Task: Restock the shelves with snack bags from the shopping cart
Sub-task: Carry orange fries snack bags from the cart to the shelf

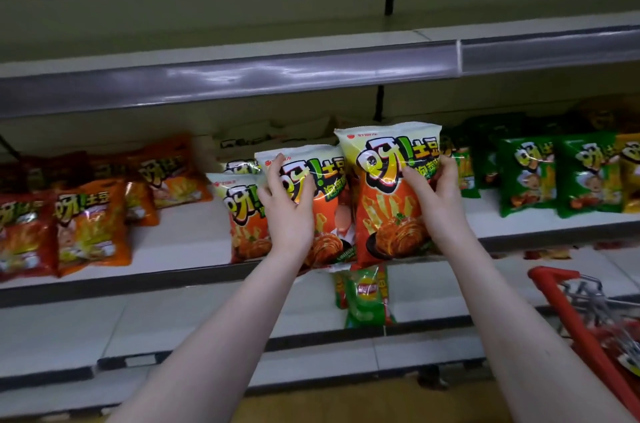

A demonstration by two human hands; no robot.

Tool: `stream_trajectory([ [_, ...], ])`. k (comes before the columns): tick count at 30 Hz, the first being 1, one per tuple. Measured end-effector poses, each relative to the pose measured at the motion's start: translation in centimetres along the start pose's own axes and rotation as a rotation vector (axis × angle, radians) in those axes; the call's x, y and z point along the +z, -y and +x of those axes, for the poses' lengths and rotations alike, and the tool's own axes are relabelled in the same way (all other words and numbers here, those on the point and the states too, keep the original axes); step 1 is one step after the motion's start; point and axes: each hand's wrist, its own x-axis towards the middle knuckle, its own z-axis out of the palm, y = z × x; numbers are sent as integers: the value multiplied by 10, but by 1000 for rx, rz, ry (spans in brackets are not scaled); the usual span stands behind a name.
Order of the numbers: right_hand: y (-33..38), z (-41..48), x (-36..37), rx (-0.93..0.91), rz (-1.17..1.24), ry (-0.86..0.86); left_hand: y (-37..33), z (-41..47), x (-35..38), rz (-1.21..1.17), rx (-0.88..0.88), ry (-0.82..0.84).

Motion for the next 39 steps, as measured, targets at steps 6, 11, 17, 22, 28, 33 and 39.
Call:
stream_trajectory([
  [6,-14,24,10,-11,-48,-54,17,21,7,8,-10,15],
  [11,-33,51,3,17,-119,-112,38,43,33,102,21,31],
  [17,-57,76,6,81,-30,-54,54,60,53,106,-50,27],
  [22,-79,89,23,108,24,-16,65,63,52,193,-118,34],
  [28,-96,89,28,136,-3,15,65,55,52,238,-150,62],
  [33,-111,79,25,176,-68,36,67,46,52,198,-151,97],
  [39,-107,72,23,196,-159,20,67,34,47,151,-157,111],
])
